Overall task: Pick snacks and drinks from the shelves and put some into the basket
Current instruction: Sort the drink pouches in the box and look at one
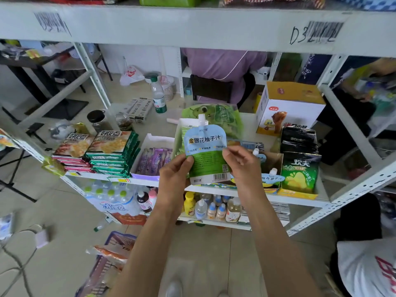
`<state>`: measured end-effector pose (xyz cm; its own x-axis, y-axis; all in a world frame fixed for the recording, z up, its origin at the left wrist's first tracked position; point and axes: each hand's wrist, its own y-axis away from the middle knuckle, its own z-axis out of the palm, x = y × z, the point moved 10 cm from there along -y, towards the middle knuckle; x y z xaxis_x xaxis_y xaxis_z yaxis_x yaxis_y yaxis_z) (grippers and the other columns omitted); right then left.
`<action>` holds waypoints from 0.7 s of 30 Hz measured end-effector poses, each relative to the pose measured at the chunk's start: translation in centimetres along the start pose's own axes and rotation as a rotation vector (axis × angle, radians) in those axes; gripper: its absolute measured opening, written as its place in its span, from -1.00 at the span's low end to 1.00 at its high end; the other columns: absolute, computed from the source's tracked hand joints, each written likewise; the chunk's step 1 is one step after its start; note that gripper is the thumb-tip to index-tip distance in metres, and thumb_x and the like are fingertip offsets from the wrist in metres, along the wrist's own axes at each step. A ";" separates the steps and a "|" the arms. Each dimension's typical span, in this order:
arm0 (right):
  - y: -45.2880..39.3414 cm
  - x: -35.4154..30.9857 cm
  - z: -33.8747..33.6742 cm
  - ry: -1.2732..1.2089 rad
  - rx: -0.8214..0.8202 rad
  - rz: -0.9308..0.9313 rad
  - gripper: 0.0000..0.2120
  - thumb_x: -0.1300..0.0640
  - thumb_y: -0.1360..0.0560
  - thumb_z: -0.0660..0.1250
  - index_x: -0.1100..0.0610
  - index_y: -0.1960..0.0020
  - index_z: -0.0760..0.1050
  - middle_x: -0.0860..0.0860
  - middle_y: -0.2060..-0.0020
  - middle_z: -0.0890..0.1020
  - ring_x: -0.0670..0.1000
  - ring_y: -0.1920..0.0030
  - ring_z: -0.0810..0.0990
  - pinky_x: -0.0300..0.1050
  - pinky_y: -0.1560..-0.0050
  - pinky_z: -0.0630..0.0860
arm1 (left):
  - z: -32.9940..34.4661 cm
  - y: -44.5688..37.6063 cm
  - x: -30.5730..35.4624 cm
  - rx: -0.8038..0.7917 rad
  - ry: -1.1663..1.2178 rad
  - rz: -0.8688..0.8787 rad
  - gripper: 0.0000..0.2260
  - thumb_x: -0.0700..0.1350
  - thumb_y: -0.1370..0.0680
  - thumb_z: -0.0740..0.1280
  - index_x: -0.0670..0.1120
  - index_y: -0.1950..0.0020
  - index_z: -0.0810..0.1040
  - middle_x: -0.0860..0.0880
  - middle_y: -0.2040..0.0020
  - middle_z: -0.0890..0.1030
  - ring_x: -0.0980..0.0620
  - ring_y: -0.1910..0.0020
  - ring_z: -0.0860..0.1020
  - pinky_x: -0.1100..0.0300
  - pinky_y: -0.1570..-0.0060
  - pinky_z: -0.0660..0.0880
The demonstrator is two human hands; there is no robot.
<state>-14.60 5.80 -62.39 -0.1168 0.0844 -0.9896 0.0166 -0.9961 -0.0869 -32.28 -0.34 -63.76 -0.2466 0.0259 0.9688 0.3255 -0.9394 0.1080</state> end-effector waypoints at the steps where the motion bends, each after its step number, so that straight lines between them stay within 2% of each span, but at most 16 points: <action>1: -0.1 0.0 0.3 -0.003 0.004 0.006 -0.94 0.22 -0.53 0.39 0.20 0.03 0.60 -0.02 0.19 0.67 -0.19 0.15 0.63 -0.33 0.10 0.52 | -0.2 -0.3 0.1 -0.007 0.003 0.000 -0.81 -0.21 -0.64 0.25 -0.14 -0.11 0.65 -0.12 -0.01 0.70 0.02 0.03 0.67 0.13 0.12 0.62; 4: -0.3 0.0 1.1 -0.003 0.010 0.018 -0.98 0.22 -0.53 0.39 0.16 0.07 0.60 -0.07 0.23 0.67 -0.18 0.17 0.63 -0.33 0.12 0.52 | -0.9 -1.0 0.5 -0.012 0.015 -0.009 -0.82 -0.20 -0.63 0.26 -0.09 -0.05 0.67 -0.08 0.01 0.70 0.03 0.04 0.66 0.20 0.18 0.60; 9: -0.4 -0.2 1.8 -0.018 0.036 0.017 -0.98 0.23 -0.53 0.38 0.16 0.06 0.59 -0.07 0.24 0.68 -0.21 0.19 0.63 -0.35 0.18 0.51 | -1.4 -2.0 0.5 -0.047 0.025 -0.016 -0.84 -0.18 -0.64 0.25 -0.13 -0.08 0.63 -0.08 0.01 0.70 0.02 0.02 0.65 0.18 0.18 0.60; 13: -0.8 -0.1 2.4 0.000 0.058 0.018 -0.95 0.23 -0.50 0.42 0.10 0.08 0.60 -0.10 0.23 0.69 -0.15 0.14 0.65 -0.25 0.08 0.54 | -1.7 -2.9 0.1 -0.077 0.015 -0.041 -0.82 -0.18 -0.65 0.21 -0.18 -0.15 0.57 -0.13 -0.02 0.68 -0.04 0.01 0.65 0.10 0.12 0.62; 15: -0.8 -0.5 2.1 0.128 0.124 -0.055 -0.88 0.23 -0.48 0.45 0.06 0.04 0.58 -0.09 0.19 0.66 -0.09 0.15 0.64 -0.17 0.08 0.55 | -2.0 -3.3 -0.2 -0.071 0.021 -0.058 -0.83 -0.20 -0.65 0.20 -0.16 -0.13 0.57 -0.12 -0.02 0.68 -0.04 0.02 0.65 0.11 0.15 0.62; 17: -0.4 -1.7 2.2 0.349 0.190 -0.186 -0.84 0.20 -0.48 0.43 0.02 -0.03 0.58 -0.08 0.14 0.62 -0.05 0.18 0.60 -0.16 0.12 0.53 | -2.6 -3.8 -0.5 -0.030 0.047 -0.075 -0.84 -0.22 -0.65 0.20 -0.12 -0.09 0.57 -0.10 -0.01 0.68 -0.03 0.02 0.64 0.13 0.19 0.62; 19: 0.2 -2.8 3.5 0.470 0.168 -0.318 -0.87 0.18 -0.53 0.38 0.02 -0.05 0.61 -0.08 0.12 0.59 -0.11 0.20 0.54 -0.29 0.17 0.47 | -3.1 -4.3 -0.5 0.007 0.048 -0.063 -0.83 -0.23 -0.66 0.19 -0.07 -0.03 0.57 -0.06 0.03 0.67 -0.03 0.04 0.64 0.07 0.16 0.63; 21: 0.4 -2.8 5.1 0.542 0.096 -0.355 -0.86 0.13 -0.58 0.33 0.05 -0.09 0.63 -0.05 0.07 0.59 -0.17 0.15 0.53 -0.39 0.17 0.43 | -3.0 -4.7 0.1 0.005 0.017 -0.012 -0.85 -0.23 -0.65 0.20 -0.07 -0.02 0.55 0.02 0.14 0.67 0.00 0.12 0.64 0.05 0.17 0.62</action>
<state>-19.31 5.06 -59.12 0.4188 0.3852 -0.8224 -0.0221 -0.9010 -0.4332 -36.54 3.09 -64.83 -0.2658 0.0314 0.9635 0.3271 -0.9373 0.1207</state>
